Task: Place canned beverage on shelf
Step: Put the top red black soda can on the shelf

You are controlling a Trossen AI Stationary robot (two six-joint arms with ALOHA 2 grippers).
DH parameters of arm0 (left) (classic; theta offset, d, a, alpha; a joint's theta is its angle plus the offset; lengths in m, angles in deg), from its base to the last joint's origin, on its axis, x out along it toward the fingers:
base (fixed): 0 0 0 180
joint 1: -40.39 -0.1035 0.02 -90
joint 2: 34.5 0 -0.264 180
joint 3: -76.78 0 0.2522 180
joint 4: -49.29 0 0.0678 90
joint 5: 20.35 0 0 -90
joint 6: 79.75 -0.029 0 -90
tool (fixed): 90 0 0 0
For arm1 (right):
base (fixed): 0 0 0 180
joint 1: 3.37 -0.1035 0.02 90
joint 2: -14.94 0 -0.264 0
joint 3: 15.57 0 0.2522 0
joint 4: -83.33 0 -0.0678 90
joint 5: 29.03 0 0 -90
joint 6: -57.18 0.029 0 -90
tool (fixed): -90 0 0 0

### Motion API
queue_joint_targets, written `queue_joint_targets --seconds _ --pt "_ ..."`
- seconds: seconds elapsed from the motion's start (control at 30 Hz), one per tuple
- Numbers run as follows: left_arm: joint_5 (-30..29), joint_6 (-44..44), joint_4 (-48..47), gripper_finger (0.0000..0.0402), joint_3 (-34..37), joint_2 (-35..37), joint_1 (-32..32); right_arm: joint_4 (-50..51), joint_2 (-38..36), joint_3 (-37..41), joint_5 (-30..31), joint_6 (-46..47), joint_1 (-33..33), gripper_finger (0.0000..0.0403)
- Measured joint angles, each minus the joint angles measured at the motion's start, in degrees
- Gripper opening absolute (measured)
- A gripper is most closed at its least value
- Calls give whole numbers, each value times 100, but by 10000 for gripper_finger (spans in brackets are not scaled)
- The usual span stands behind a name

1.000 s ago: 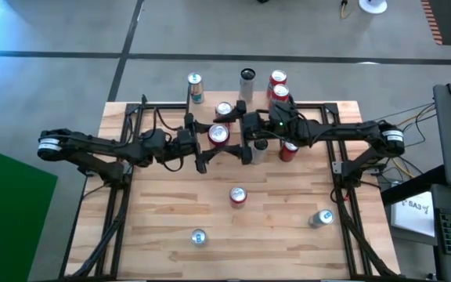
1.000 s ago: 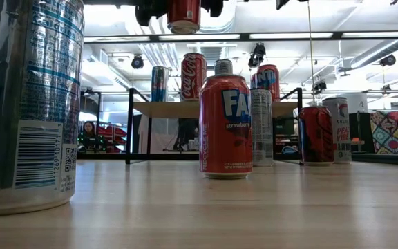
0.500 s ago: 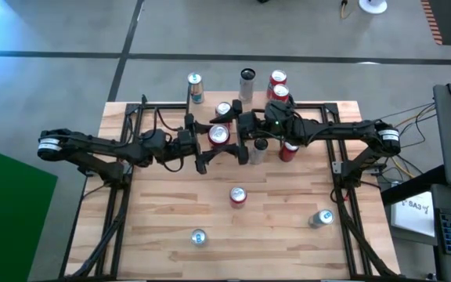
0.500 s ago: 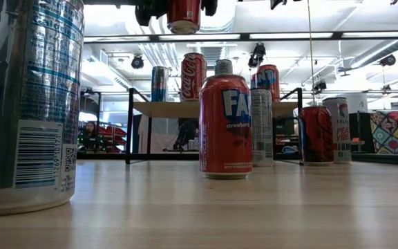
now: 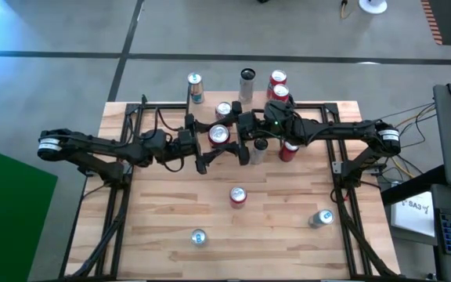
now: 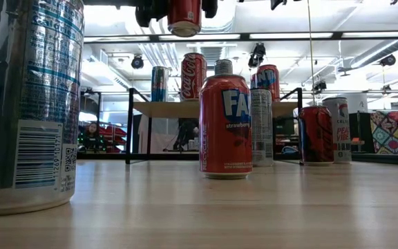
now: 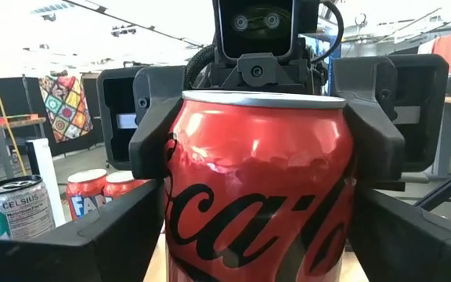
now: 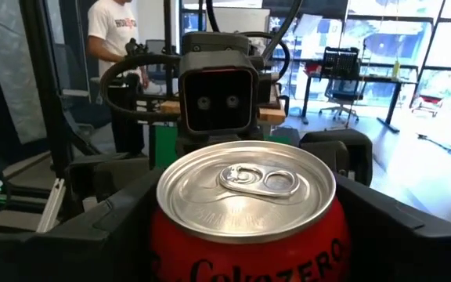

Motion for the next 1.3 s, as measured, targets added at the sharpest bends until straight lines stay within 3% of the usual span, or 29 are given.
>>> queue_joint_targets --seconds 0.53,0.87,1.3 --pt "7 321 -264 355 -4 4 0 70 -44 9 44 129 13 287" --pt "267 431 -330 398 -4 12 0 127 -54 9 44 125 13 288" --pt "267 439 -1167 395 -4 508 0 243 -110 9 48 121 13 288"
